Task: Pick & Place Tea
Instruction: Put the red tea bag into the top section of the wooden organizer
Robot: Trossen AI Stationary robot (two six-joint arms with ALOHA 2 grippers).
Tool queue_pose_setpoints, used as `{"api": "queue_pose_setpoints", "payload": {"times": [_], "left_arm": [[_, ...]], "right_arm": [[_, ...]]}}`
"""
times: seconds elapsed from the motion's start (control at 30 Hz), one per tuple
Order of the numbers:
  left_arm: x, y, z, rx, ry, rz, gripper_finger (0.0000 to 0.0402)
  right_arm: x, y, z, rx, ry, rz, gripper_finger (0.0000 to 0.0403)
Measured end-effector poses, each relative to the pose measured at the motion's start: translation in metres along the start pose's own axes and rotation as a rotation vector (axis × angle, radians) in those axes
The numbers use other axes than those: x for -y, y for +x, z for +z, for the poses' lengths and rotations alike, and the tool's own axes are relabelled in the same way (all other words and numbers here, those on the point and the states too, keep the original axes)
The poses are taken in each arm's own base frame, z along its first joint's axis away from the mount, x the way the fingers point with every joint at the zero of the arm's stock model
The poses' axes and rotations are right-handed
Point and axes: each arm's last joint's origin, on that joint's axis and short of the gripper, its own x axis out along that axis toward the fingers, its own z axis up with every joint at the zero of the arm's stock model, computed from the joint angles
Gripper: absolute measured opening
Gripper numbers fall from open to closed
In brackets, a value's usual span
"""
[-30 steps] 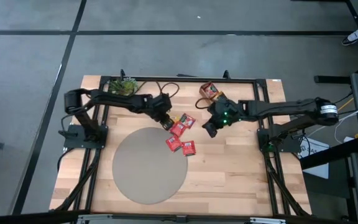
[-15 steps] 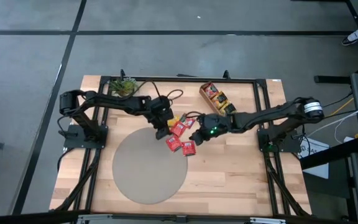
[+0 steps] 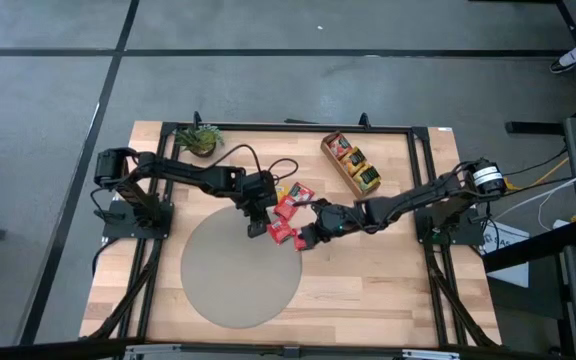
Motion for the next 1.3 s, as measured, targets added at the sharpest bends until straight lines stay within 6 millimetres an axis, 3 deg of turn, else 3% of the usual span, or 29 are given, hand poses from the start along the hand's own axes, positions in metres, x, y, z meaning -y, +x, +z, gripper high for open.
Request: {"api": "queue_pose_setpoints", "payload": {"times": [0.43,0.93,1.07,1.3], "left_arm": [[0.002,0.021,-0.009,0.068,-0.088,0.145,0.0004],[-0.007,0.061,-0.017,-0.028,-0.159,0.075,0.0003],[-0.007,0.062,-0.018,-0.032,-0.160,0.075,0.0003],[-0.008,0.062,-0.018,-0.026,-0.153,0.075,0.0003]], "right_arm": [[-0.001,0.000,-0.002,-0.006,-0.152,0.001,0.0005],[0.008,0.002,-0.003,0.006,-0.143,-0.087,0.0008],[0.021,0.018,-0.007,-0.019,-0.136,-0.131,0.0035],[0.030,0.045,-0.009,-0.104,-0.061,-0.020,0.0124]]}}
